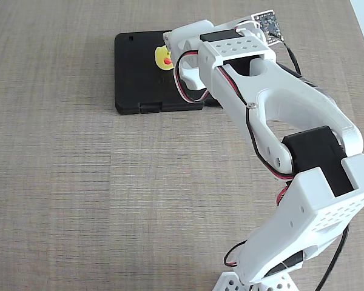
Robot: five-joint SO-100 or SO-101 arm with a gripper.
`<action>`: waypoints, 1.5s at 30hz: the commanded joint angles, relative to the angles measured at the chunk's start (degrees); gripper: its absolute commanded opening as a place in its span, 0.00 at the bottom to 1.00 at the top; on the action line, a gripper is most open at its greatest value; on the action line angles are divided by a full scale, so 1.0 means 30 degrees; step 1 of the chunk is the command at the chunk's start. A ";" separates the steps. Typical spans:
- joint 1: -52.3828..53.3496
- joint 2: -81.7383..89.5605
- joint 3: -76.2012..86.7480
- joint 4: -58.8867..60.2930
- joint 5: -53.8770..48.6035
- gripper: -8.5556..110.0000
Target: Grasp a duck and put it on the black surface.
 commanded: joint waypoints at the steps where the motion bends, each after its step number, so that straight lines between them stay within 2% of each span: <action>1: 0.0117 0.0527 -0.0879 -0.0088 0.0146 0.23; 10: 0.1904 0.7031 0.1904 0.0029 0.0146 0.20; 17: 0.3545 1.4912 0.7969 0.0029 0.0146 0.16; 28: 0.3721 2.4287 1.7314 0.0029 0.0146 0.11; 33: 0.3955 2.6748 1.9512 0.0029 0.0176 0.07; 39: 0.4658 2.8125 2.1533 0.0059 0.0293 0.07; 45: 0.6182 2.9355 2.2324 0.1289 0.3223 0.07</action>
